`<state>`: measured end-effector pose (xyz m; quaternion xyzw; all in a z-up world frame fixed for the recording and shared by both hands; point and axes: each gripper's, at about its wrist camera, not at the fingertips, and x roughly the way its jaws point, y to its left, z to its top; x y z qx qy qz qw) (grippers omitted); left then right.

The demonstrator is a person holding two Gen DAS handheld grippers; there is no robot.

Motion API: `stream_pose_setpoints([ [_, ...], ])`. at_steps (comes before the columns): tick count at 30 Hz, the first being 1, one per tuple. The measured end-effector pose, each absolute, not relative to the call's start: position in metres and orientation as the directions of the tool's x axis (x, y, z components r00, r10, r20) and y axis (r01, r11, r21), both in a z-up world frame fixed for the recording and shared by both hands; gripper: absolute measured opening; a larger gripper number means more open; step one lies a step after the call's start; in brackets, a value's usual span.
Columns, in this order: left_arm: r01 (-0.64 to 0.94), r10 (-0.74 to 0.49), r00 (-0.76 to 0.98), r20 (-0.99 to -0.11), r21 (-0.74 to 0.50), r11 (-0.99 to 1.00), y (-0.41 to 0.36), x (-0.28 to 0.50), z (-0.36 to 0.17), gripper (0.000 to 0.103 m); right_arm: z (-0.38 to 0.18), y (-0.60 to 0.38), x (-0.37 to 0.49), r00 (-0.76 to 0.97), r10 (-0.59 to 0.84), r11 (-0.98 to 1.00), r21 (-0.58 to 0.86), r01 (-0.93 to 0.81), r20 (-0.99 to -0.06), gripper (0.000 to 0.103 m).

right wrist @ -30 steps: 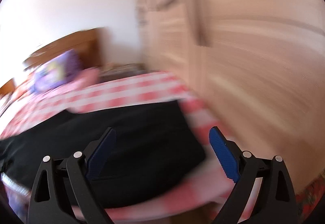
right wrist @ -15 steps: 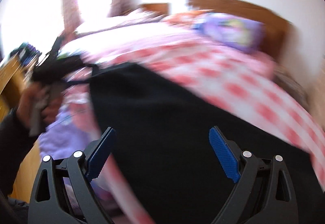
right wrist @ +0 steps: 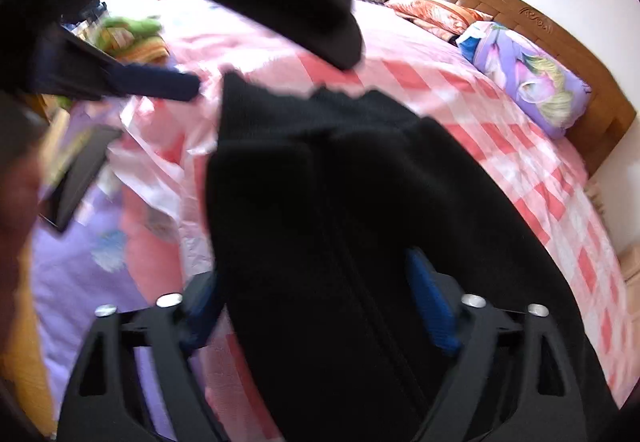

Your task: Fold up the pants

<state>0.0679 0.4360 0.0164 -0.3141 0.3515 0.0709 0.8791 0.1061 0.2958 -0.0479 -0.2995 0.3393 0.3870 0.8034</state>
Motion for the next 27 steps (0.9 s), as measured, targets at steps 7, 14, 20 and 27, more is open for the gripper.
stream_pose_setpoints([
  [7, -0.367, -0.163, 0.761, -0.628, -0.624, 0.690, 0.451, 0.051, 0.002, 0.101, -0.028, 0.269, 0.142, 0.335, 0.558, 0.602, 0.093, -0.793, -0.760, 0.034],
  [14, -0.288, -0.276, 0.760, -0.589, -0.685, 0.670, 0.431, 0.075, -0.001, 0.101, -0.026, 0.250, 0.170, 0.189, 0.670, 0.585, 0.352, -0.731, -0.718, 0.034],
  [20, -0.279, -0.315, 0.739, -0.595, -0.696, 0.661, 0.418, 0.121, -0.015, 0.096, -0.021, 0.249, 0.164, 0.186, 0.682, 0.573, 0.358, -0.737, -0.707, 0.035],
  [27, -0.285, -0.307, 0.732, -0.608, -0.683, 0.673, 0.422, 0.128, -0.026, 0.031, 0.022, 0.191, 0.151, 0.272, 0.668, 0.592, 0.273, -0.758, -0.693, 0.097],
])
